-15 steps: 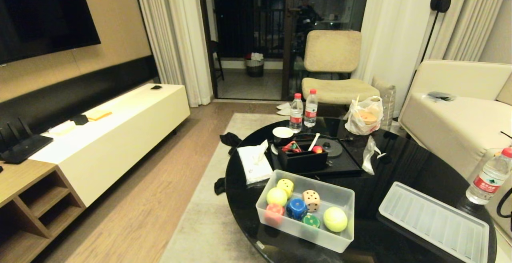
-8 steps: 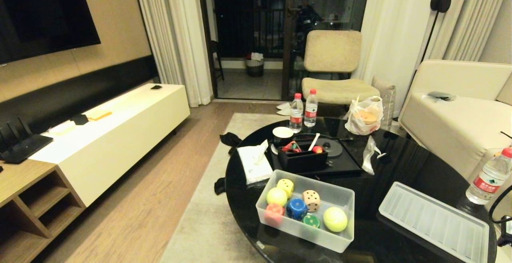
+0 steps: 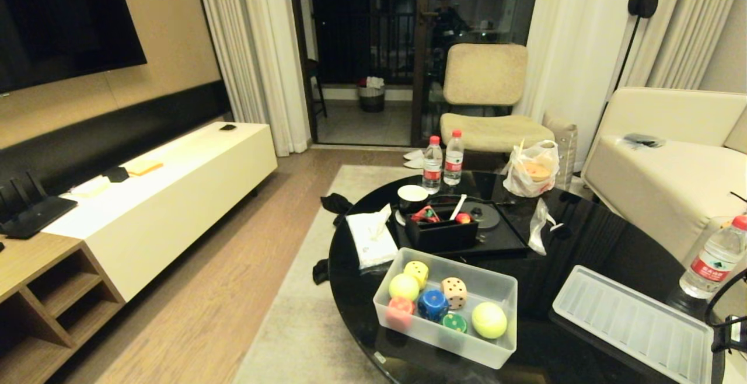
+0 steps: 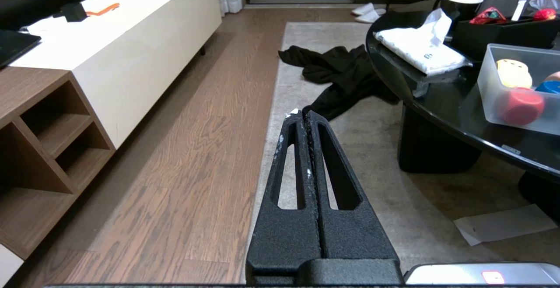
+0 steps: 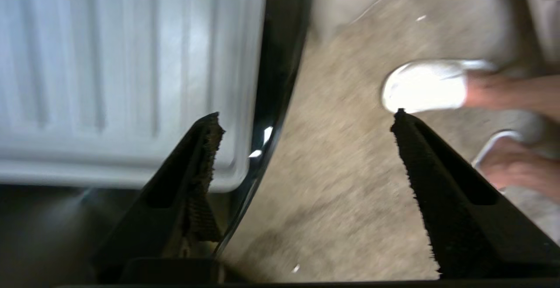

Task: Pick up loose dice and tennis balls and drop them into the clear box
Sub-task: Close the lid

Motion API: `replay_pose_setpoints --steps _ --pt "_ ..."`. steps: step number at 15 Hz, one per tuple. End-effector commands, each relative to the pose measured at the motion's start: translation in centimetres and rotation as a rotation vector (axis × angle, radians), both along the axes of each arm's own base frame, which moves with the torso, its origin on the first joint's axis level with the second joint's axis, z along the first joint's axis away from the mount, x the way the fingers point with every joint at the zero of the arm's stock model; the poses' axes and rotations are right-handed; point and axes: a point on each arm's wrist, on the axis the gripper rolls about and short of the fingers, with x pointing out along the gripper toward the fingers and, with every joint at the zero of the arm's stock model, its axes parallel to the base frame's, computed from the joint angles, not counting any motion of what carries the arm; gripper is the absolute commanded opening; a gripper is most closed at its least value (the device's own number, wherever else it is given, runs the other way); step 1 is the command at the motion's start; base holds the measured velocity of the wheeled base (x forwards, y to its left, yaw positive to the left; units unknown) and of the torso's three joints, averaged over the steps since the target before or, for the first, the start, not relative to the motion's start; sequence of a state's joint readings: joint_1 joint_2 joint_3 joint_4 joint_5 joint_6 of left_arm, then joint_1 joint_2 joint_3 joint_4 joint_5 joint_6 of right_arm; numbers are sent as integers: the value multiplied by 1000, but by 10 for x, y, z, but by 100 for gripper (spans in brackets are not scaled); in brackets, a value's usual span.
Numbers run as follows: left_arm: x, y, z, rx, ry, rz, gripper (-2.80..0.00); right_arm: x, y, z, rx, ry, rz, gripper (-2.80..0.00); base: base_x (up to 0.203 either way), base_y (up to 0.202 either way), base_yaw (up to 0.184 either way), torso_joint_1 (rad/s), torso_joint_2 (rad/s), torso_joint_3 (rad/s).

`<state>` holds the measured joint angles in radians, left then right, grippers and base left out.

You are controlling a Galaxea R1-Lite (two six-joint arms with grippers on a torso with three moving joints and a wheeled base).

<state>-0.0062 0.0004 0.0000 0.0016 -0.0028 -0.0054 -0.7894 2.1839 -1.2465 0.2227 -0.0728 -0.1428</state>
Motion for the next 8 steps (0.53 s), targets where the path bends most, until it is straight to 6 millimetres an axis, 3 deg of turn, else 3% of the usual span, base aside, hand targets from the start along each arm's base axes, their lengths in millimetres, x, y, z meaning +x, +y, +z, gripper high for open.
replay_pose_setpoints --steps 1,8 --pt "0 0 0 -1 0 0 -280 5 -3 -9 -19 6 -3 0 0 0 0 0 0 0" --pt "0 0 0 -1 0 0 -280 22 -2 -30 17 11 -25 0 0 0 0 0 0 0"
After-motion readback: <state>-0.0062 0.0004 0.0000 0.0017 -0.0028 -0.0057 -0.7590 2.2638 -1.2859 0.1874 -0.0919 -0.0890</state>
